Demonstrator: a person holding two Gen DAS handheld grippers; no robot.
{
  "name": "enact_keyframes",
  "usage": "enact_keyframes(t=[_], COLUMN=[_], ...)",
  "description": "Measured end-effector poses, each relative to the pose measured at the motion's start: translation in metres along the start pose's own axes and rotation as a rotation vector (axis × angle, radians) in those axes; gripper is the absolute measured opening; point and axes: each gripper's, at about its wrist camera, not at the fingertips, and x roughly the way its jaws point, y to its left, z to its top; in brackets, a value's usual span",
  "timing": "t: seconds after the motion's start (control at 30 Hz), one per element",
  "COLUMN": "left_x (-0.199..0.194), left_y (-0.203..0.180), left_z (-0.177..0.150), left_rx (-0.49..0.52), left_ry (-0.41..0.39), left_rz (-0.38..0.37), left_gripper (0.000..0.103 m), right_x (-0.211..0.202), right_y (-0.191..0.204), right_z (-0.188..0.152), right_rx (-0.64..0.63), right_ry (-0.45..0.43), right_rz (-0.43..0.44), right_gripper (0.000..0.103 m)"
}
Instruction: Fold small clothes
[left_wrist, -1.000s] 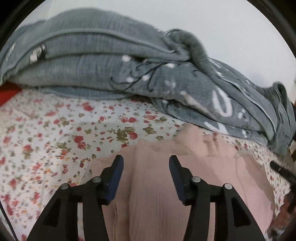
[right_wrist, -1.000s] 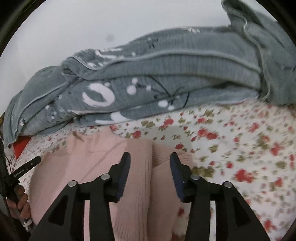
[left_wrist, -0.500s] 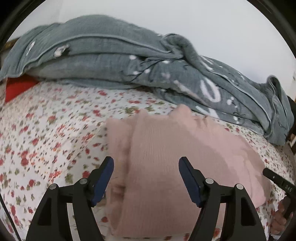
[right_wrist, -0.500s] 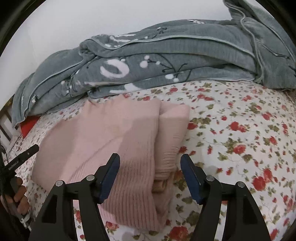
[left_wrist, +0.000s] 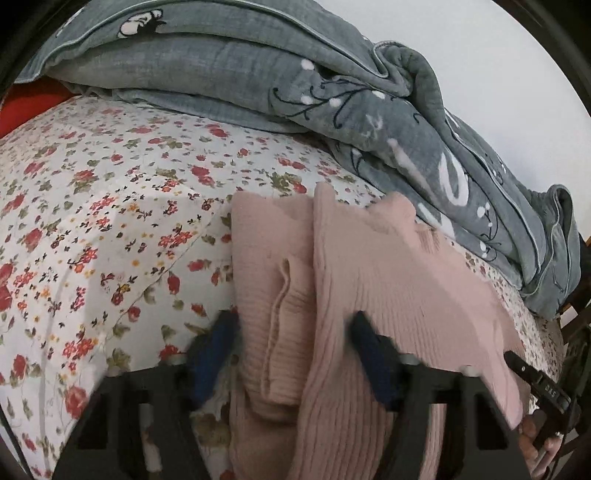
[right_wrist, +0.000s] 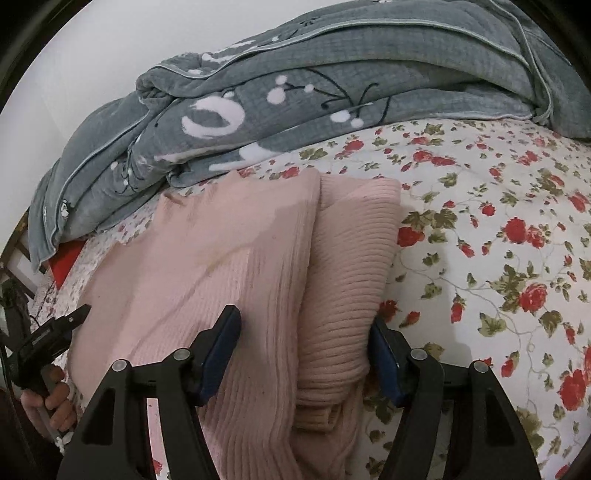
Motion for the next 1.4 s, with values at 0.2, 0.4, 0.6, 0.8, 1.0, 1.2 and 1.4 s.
enact_keyframes(t=[0.2, 0.4, 0.6, 0.8, 1.0, 1.2, 1.4], left_x=[-0.007, -0.018, -0.031, -0.047, -0.077, -0.079, -0.068], left_y=[-0.005, -0.016, -0.027, -0.048, -0.043, -0.045, -0.046], left_z=[-0.002, -0.007, -0.025, -0.051, -0.093, -0.101, -0.095], left_rx=[0.026, 0.060, 0.024, 0.074, 0.073, 0.092, 0.076], left_ry=[-0.036, -0.061, -0.059, -0.016, 0.013, -0.003, 0.003], left_rz=[-0.023, -0.015, -0.104, -0.136, -0.190, -0.151, -0.130], left_gripper=[0.022, 0.021, 0.021, 0.021, 0.021, 0.026, 0.036], right_x=[-0.007, -0.036, -0.073, -0.114, -0.156, -0.142, -0.131], right_y=[0.001, 0.013, 0.001, -0.025, -0.037, -0.037, -0.041], right_z=[-0.001, -0.005, -0.019, -0.048, -0.093, -0.097, -0.097], right_rx=[-0.006, -0.071, -0.072, 0.013, 0.005, -0.013, -0.011], right_ry=[-0.038, -0.098, -0.147, -0.146, -0.123, -0.136, -0.161], right_rz=[0.044, 0.018, 0.004, -0.011, -0.030, -0.103, -0.193], right_gripper=[0.023, 0.021, 0.021, 0.021, 0.021, 0.027, 0.039])
